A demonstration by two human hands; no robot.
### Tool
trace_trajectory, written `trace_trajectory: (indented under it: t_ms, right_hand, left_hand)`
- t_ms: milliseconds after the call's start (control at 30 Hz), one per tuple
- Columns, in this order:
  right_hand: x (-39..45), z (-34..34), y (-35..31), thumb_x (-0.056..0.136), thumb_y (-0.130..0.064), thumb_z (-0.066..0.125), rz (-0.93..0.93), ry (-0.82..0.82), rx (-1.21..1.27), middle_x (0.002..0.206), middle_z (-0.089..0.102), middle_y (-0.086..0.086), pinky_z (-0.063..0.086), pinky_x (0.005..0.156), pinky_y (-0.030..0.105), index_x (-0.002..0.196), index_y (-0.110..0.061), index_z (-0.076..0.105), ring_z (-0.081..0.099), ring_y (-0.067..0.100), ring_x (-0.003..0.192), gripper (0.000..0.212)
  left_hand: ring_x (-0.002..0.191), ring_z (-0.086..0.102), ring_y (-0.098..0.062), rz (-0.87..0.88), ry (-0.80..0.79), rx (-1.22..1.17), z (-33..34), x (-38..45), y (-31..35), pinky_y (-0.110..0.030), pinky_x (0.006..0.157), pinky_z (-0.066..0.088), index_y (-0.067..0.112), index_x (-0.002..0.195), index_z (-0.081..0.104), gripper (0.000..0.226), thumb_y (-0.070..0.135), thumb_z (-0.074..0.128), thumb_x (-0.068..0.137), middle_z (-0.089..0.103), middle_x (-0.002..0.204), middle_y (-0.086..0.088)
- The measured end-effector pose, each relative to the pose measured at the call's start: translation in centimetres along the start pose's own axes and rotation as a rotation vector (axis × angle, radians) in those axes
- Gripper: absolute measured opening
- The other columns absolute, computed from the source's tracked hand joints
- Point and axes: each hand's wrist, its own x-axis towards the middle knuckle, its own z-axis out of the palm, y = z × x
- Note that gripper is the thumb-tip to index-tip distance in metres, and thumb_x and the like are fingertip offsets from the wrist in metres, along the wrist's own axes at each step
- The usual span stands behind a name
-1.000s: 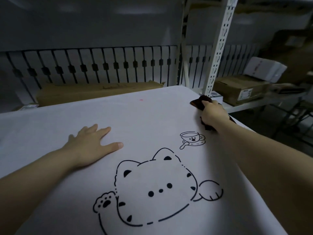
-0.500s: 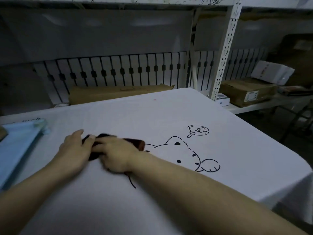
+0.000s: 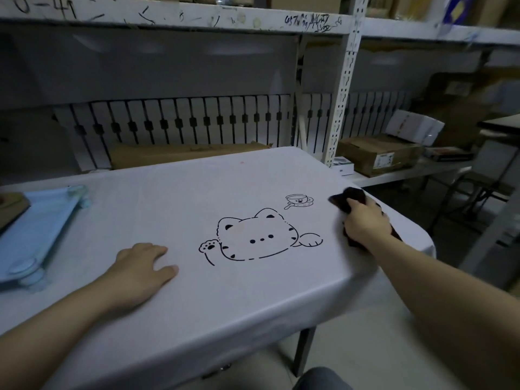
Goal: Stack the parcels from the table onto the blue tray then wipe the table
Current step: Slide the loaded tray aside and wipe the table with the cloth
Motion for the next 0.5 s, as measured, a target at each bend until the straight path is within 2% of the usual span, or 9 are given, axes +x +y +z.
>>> trace_trajectory:
  t_ms: [100, 200, 267, 367, 500]
  right_hand:
    - [-1.7, 0.1, 0.5, 0.097, -0.022, 0.042, 0.137, 0.012, -0.048, 0.154, 0.028, 0.019, 0.02, 0.119, 0.052, 0.144, -0.02, 0.041, 0.026, 0.041, 0.141, 0.047]
    - [-3.7, 0.4, -1.3, 0.096, -0.022, 0.039, 0.081, -0.005, -0.066, 0.146, 0.036, 0.02, 0.024, 0.116, 0.054, 0.135, -0.015, 0.048, 0.032, 0.041, 0.136, 0.04]
    - [-5.9, 1.3, -4.1, 0.095, -0.021, 0.042, -0.048, 0.003, -0.048, 0.142, 0.04, 0.018, 0.028, 0.113, 0.052, 0.132, -0.014, 0.052, 0.037, 0.04, 0.133, 0.039]
    - [-10.5, 3.3, -10.2, 0.09, -0.019, 0.047, -0.352, -0.028, 0.028, 0.139, 0.045, 0.015, 0.036, 0.108, 0.046, 0.132, -0.017, 0.055, 0.044, 0.037, 0.128, 0.042]
    - [-18.5, 5.3, -19.1, 0.087, -0.014, 0.055, -0.82, -0.17, 0.197, 0.148, 0.043, 0.014, 0.032, 0.115, 0.039, 0.14, -0.022, 0.054, 0.04, 0.033, 0.136, 0.054]
  left_hand:
    - [0.147, 0.022, -0.027, 0.008, 0.01, -0.023, 0.0, -2.2, -0.8, -0.032, 0.118, 0.018, 0.021, 0.147, 0.04, 0.062, 0.049, 0.054, 0.094, 0.031, 0.157, -0.007]
    - [0.144, 0.027, -0.027, -0.007, 0.034, -0.072, -0.3, -4.0, -2.0, -0.034, 0.118, 0.022, 0.02, 0.145, 0.043, 0.059, 0.046, 0.056, 0.094, 0.036, 0.154, -0.006]
    - [0.142, 0.031, -0.028, -0.02, 0.067, -0.111, -0.5, -5.1, -2.9, -0.034, 0.117, 0.024, 0.018, 0.143, 0.046, 0.056, 0.042, 0.057, 0.095, 0.04, 0.151, -0.007]
    - [0.137, 0.039, -0.028, -0.041, 0.132, -0.213, -0.8, -6.3, -4.0, -0.035, 0.115, 0.028, 0.015, 0.142, 0.047, 0.052, 0.034, 0.058, 0.095, 0.045, 0.147, -0.009]
    - [0.134, 0.046, -0.027, -0.059, 0.238, -0.397, -1.3, -7.8, -4.5, -0.035, 0.109, 0.031, 0.01, 0.143, 0.043, 0.049, 0.026, 0.055, 0.098, 0.046, 0.146, -0.013]
